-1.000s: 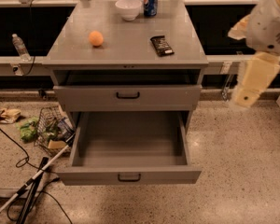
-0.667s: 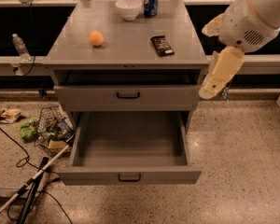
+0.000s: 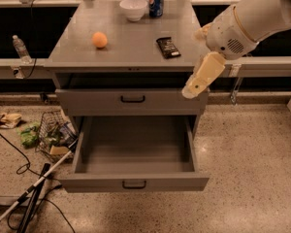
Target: Place orange into middle drawer
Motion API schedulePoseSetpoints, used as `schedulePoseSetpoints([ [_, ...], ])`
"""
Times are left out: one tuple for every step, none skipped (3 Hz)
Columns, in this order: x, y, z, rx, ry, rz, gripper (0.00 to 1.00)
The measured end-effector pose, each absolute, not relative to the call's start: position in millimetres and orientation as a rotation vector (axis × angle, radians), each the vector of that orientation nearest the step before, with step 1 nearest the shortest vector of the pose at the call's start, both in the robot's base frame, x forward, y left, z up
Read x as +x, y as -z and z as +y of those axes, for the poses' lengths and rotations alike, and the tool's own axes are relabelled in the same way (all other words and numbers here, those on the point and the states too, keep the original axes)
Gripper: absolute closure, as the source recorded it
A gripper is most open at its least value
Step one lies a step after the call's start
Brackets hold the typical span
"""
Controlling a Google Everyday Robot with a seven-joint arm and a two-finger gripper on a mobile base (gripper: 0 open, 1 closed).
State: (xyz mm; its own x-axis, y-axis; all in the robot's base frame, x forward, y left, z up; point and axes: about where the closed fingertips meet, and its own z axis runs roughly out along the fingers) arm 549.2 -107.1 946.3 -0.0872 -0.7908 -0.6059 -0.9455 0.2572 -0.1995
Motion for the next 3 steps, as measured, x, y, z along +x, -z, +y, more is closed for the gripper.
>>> schedulePoseSetpoints([
  [574.3,-952.9,-96.9,-1.474,-0.348,1.863,0.0],
  [634.1,-964.5,-71.6,-1.291,-0.442,1.785,0.0],
  [715.8,-952.9,-21.5,-1.153,-0.553,1.705,0.0],
])
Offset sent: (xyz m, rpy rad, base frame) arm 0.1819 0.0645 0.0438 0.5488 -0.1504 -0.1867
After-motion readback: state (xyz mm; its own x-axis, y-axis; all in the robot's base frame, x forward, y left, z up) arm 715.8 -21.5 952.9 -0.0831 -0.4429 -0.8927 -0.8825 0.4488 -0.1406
